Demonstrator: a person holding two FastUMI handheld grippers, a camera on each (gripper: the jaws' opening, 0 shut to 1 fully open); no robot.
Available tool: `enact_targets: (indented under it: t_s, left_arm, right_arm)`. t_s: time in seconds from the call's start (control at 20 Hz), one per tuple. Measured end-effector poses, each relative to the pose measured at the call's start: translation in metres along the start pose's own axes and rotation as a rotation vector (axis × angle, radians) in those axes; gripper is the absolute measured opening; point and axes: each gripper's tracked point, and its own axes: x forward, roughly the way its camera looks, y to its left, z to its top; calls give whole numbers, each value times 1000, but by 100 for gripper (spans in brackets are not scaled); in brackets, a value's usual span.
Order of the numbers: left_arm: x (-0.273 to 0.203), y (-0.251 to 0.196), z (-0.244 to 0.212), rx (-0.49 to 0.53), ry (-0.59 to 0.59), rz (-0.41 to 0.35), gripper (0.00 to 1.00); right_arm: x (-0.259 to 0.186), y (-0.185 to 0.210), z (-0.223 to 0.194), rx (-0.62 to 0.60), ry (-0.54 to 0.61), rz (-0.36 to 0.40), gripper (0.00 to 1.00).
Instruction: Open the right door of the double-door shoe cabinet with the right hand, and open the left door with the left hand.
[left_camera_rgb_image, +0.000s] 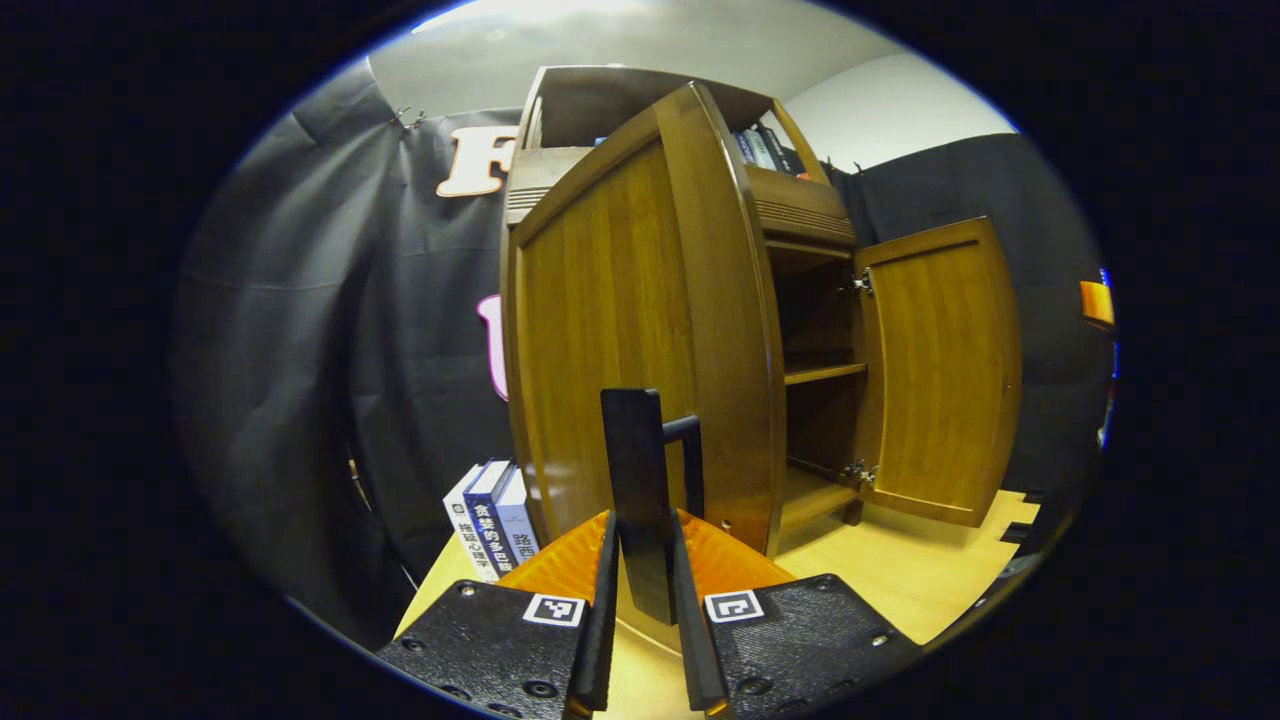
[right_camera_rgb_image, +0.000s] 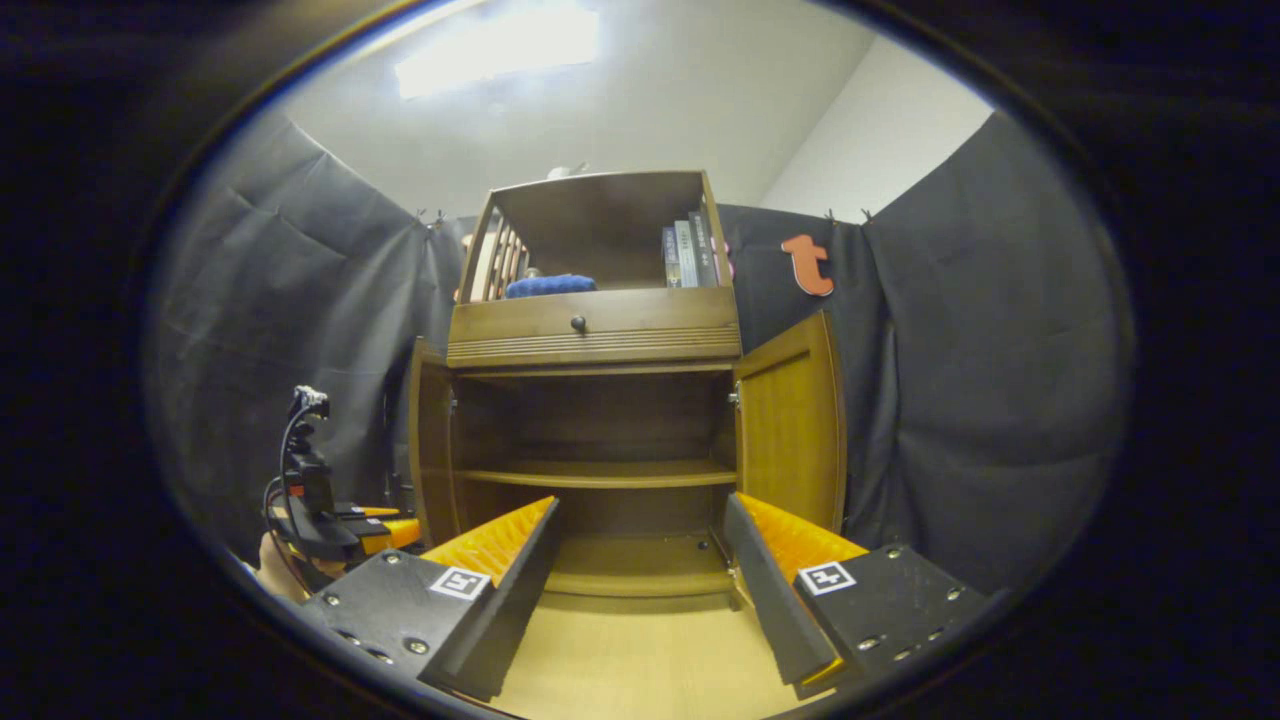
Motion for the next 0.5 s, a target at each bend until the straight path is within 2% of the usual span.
enact_targets:
  t_s: [0.05,0.1,0.15,0.2,0.25,0.35,0.4,0.45,0.5]
  left_arm:
    - [0,10,-3,1,10,23,27]
    - [-1,11,1,-8,-13,25,31]
    - [-3,14,2,-1,-11,30,33]
    - [-5,20,2,15,-17,36,29]
    - [-5,22,2,19,-20,37,33]
    - [-9,30,1,24,-16,49,33]
    - [-11,37,2,31,-15,59,24]
    - [-13,45,1,35,-13,72,27]
    - [-15,52,0,27,-12,76,27]
  right_arm:
    - [-1,3,1,3,-2,9,94]
    - [-1,9,0,10,-3,20,96]
    - [0,13,1,16,-5,29,96]
    - [0,14,1,14,-5,30,94]
    - [2,16,0,10,-5,29,94]
    - [2,25,-3,1,0,40,99]
    - [2,29,-4,-4,3,46,99]
    - [2,30,-4,-8,3,48,99]
    - [3,32,-4,-12,2,48,94]
